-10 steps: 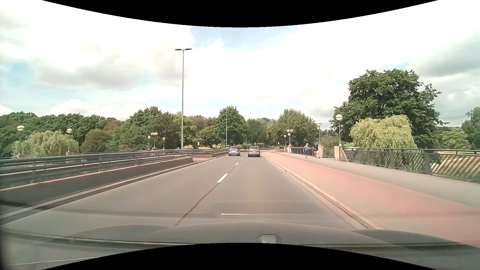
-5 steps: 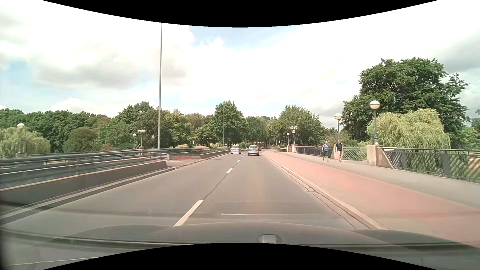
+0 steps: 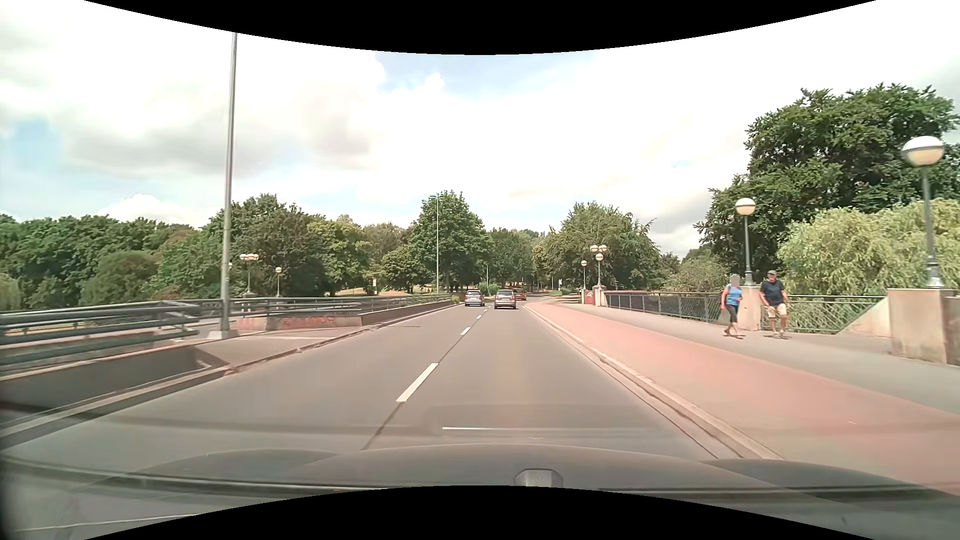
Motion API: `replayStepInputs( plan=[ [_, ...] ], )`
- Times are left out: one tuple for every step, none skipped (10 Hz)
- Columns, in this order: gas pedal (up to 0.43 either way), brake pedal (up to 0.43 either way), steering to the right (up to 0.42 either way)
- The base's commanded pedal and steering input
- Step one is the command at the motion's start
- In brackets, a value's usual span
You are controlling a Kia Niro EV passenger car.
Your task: Follow the waypoints while adhering to traffic rules and regulations
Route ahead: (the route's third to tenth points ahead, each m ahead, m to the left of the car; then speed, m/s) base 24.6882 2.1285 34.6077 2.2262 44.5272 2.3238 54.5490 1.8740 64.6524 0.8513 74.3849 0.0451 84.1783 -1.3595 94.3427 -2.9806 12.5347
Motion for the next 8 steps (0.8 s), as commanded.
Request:
replayStepInputs(
  plan=[
    [0.177,0.018,0.000],
    [0.177,0.018,0.000],
    [0.177,0.018,0.000],
    [0.177,0.018,0.000],
    [0.177,0.018,0.001],
    [0.177,0.018,0.001],
    [0.177,0.018,0.001],
    [0.169,0.018,0.001]
  ],
)
